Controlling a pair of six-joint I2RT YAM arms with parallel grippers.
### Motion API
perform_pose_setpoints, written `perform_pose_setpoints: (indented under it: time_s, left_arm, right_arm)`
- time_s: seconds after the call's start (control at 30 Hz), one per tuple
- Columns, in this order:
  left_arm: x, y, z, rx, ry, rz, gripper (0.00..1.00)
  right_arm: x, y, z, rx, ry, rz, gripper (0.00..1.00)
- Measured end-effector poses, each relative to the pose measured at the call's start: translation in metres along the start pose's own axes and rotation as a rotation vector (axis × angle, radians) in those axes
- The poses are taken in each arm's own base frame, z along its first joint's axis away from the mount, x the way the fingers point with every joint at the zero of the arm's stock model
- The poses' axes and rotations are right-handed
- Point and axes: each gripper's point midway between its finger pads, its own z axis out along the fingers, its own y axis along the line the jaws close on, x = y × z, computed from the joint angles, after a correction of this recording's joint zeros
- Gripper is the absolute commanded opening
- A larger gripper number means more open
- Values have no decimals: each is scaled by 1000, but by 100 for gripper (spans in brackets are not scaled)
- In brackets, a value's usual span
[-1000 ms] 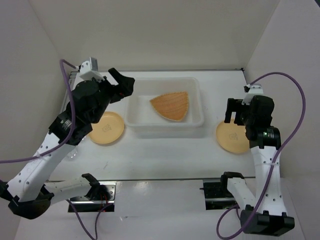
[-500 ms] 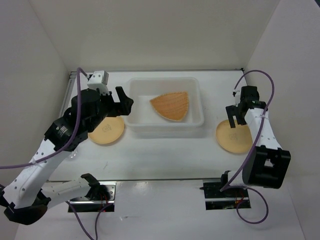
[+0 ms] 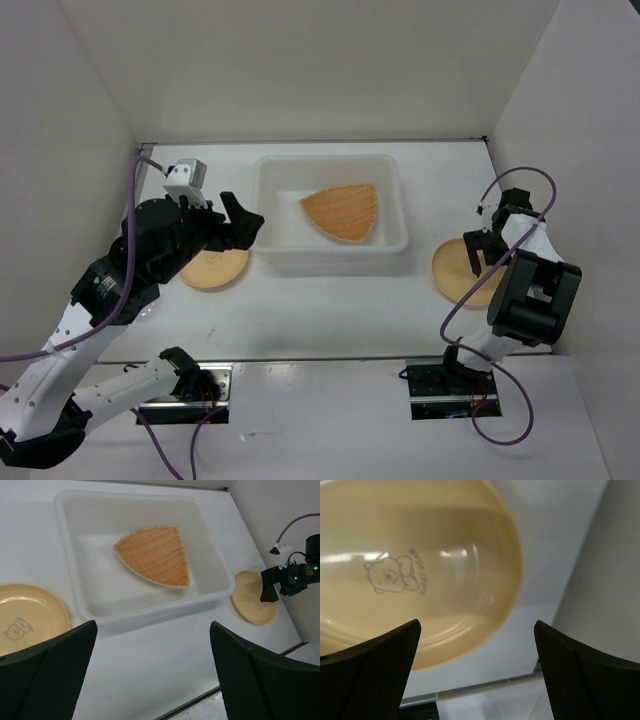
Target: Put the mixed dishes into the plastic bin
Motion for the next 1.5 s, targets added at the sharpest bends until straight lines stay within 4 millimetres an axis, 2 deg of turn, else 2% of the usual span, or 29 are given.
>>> perform_pose_setpoints:
  time_s: [0.1,0.2,0.4,0.5,0.53,0.57,0.63,0.7,0.83,0.9,0.97,1.0,1.07,1.1,1.13,1.2,1.23,1.3,1.33,1.4,1.43,1.5]
  left_arm:
    - [3,2,5,-14,13,6,99]
    - [8,4,13,-32,35,13,99]
    - [25,9,40,-78,105,27,99]
    - [31,11,50,-93,129,31,99]
    - [33,12,53,-99,134,32,99]
    - [35,13,56,-105,142,33,99]
    - [36,15,59,-117,148,35,99]
    - [36,18,61,-129,145,34,99]
    - [32,22,61,-150,132,31,99]
    - [30,26,59,-165,124,28,99]
    - [28,28,55,-177,117,25,99]
    - [27,29,52,-182,112,23,99]
    - [23,31,45,-185,97,19,99]
    - [21,31,41,-186,89,15,99]
    - [20,32,38,-187,84,9,99]
    - [18,33,33,-192,74,-9,99]
    - [17,34,31,-197,70,-15,99]
    - [15,36,26,-208,54,-42,99]
    - [12,37,21,-211,38,-61,99]
    - [8,39,10,-212,2,-98,99]
    - [5,40,3,-211,-19,-118,99]
    - [2,43,-10,-211,-52,-158,99]
  right_arm:
    - [4,15,24,-82,42,-5,98]
    - [7,17,41,-115,68,7,98]
    - [6,18,46,-169,48,18,96]
    - [0,17,49,-182,39,8,69]
    - [-3,15,50,-180,33,7,38]
    - [-7,11,53,-173,30,1,0]
    - [-15,4,54,-170,24,17,0]
    - [-29,6,53,-203,-21,34,0]
    - [-36,9,47,-243,-52,63,0]
    - [-37,15,38,-292,-67,85,0]
    - [-46,14,17,-319,-98,98,0]
    - [-60,9,0,-321,-133,101,0]
    - [-106,-12,-42,-278,-272,89,0]
    - [-134,-23,-70,-248,-358,71,0]
    - [-171,-31,-107,-208,-477,40,0]
    - [-222,-25,-174,-176,-668,-30,0]
    - [-246,-11,-214,-171,-772,-81,0]
    - [-272,29,-273,-205,-914,-175,0]
    - [-278,52,-297,-232,-966,-222,0]
    - [-282,98,-325,-302,-1021,-306,0]
    - [-281,120,-332,-337,-1026,-347,0]
    - [-279,156,-330,-395,-1004,-408,0]
